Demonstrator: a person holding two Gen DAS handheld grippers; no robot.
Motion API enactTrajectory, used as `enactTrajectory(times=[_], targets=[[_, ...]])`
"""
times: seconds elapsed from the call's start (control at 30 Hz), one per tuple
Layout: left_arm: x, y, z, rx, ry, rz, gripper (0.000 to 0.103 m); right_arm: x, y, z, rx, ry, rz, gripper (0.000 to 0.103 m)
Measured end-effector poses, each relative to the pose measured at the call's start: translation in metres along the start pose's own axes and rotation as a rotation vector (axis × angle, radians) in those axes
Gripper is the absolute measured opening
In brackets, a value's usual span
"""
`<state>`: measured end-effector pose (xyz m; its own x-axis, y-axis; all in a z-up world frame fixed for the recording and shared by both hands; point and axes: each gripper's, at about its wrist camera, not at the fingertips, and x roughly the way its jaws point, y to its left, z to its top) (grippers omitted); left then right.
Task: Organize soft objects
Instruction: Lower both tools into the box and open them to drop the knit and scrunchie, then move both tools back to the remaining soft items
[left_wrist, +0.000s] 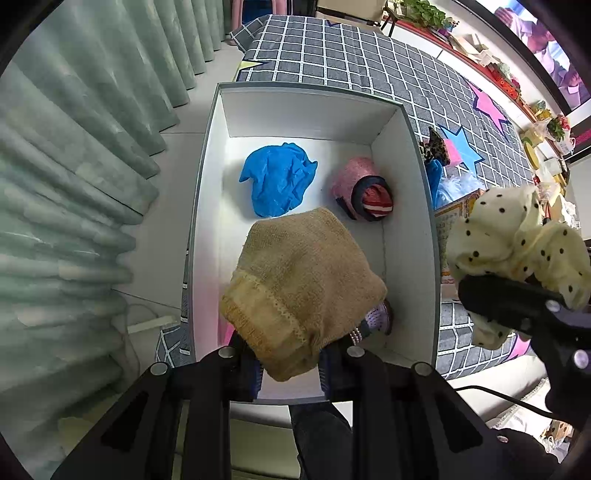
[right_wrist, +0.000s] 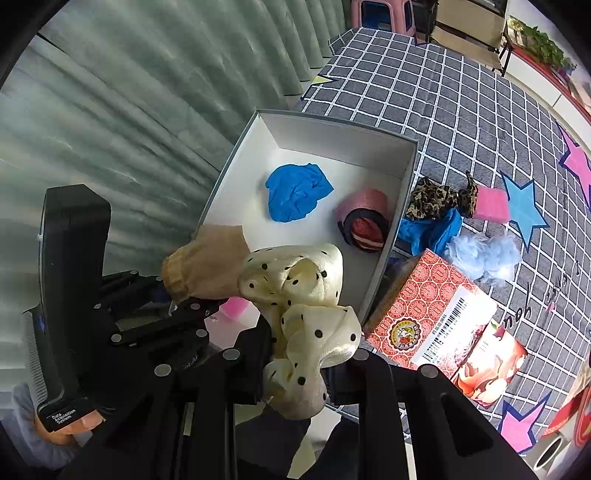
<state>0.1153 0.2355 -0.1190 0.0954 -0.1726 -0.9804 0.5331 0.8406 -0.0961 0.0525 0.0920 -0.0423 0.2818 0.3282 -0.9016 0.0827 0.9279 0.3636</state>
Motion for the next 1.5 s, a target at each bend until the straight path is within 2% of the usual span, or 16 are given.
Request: enactTrajectory(times=[0.77, 0.87, 0.9, 0.93, 1.0, 1.03, 1.1, 1.2, 1.27, 1.4, 1.5], targets=[[0.01, -0.001, 0.003, -0.001, 0.019, -0.009, 0.026, 0.014, 0.009, 0.019, -0.041, 0.026, -0.015, 0.024], [0.009, -0.002, 0.002, 0.011, 0.015, -0.015, 0.042, 0.015, 0.011, 0.02, -0.044, 0.025, -0.019, 0.024], [0.009, -0.003, 0.001, 0.019, 0.011, -0.01, 0.055, 0.016, 0.012, 0.021, -0.043, 0.026, -0.018, 0.024], [0.008, -0.005, 0.0, 0.03, 0.007, 0.003, 0.069, 0.016, 0.012, 0.021, -0.042, 0.026, -0.013, 0.031], [0.008, -0.005, -0.001, 0.03, 0.005, 0.006, 0.083, 0.015, 0.011, 0.021, -0.037, 0.021, -0.013, 0.051], [0.009, -0.004, -0.001, 0.021, 0.01, 0.0, 0.084, 0.014, 0.01, 0.021, -0.031, 0.012, -0.013, 0.059], [0.01, 0.0, 0.0, -0.005, 0.024, -0.022, 0.086, 0.012, 0.008, 0.021, -0.024, 0.008, -0.011, 0.065], [0.01, 0.004, 0.001, -0.029, 0.024, -0.008, 0.102, 0.013, 0.003, 0.023, 0.002, 0.019, 0.011, 0.077], [0.006, 0.007, 0.001, -0.046, -0.003, -0.014, 0.103, 0.012, -0.001, 0.024, 0.026, 0.019, 0.022, 0.099], [-0.002, 0.012, 0.005, -0.086, -0.05, -0.074, 0.103, 0.0, -0.007, 0.025, 0.049, -0.028, 0.017, 0.101], [-0.007, 0.011, 0.011, -0.101, -0.055, -0.108, 0.103, -0.012, -0.012, 0.027, 0.055, -0.059, 0.008, 0.101]])
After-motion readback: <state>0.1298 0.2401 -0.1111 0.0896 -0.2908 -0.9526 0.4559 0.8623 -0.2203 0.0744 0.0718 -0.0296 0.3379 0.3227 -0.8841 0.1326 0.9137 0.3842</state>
